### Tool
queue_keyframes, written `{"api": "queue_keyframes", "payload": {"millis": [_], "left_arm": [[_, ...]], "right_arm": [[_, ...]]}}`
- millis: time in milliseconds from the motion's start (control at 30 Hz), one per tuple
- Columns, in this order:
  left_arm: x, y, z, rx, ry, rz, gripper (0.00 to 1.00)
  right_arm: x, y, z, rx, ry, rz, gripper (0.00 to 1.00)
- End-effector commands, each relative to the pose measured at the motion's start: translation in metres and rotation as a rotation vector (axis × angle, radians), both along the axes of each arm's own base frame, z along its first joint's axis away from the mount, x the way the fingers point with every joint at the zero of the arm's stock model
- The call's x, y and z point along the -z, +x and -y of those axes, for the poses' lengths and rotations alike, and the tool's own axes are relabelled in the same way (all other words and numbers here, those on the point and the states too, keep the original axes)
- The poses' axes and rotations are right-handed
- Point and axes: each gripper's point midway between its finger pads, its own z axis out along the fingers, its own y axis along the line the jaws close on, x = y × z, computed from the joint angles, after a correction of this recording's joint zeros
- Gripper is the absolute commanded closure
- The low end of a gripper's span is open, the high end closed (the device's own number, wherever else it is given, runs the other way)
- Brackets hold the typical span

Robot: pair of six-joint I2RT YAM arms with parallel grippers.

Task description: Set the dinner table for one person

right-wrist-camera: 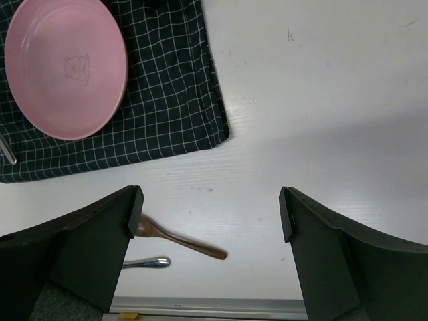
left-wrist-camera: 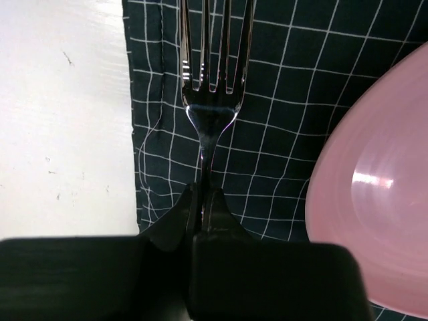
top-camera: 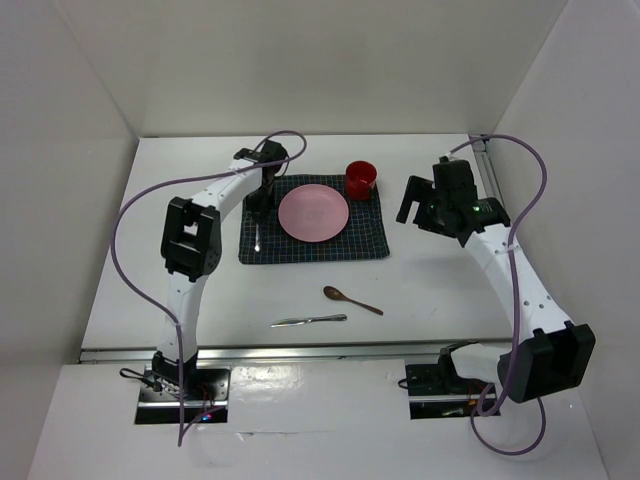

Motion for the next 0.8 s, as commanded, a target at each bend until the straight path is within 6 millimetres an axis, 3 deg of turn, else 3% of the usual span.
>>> {"api": "queue_keyframes", "payload": {"millis": [0,200,367,400,467,567,667,767], "left_arm": [[-0.006,0.0,0.001,0.046,0.011,-0.021,1.0],[0.012,0.004,0.009,0.062,-0.012,-0.048,1.0],[0.012,0.011,0.013,0.073,-0.024,-0.04,1.0],[0.009,0.014,0.014,0.074,-0.027,-0.03,0.86],[0.006,0.014,0.014,0.074,-0.028,-0.027,0.69],[-0.012,0.018,0.016,0.085,-0.047,0.011,0.46],[-0.034,0.021,0.018,0.086,-0.062,0.06,0.4],[-0.073,0.019,0.013,0.08,-0.059,0.128,0.39]], "right_arm": [[0.002,-0.011,0.008,0.027,-0.014,-0.016,0.04],[0.008,-0.016,0.009,0.027,-0.02,-0.043,0.04],[0.013,-0.021,0.006,0.006,-0.015,-0.063,0.04],[0.015,-0.023,0.005,0.0,-0.01,-0.075,0.04],[0.022,-0.029,-0.004,-0.058,-0.011,-0.108,0.04],[0.046,-0.039,-0.035,-0.217,0.018,-0.173,0.04],[0.067,-0.061,-0.076,-0.384,0.027,-0.248,0.08],[0.095,-0.081,-0.108,-0.507,-0.049,-0.326,0.15]]}}
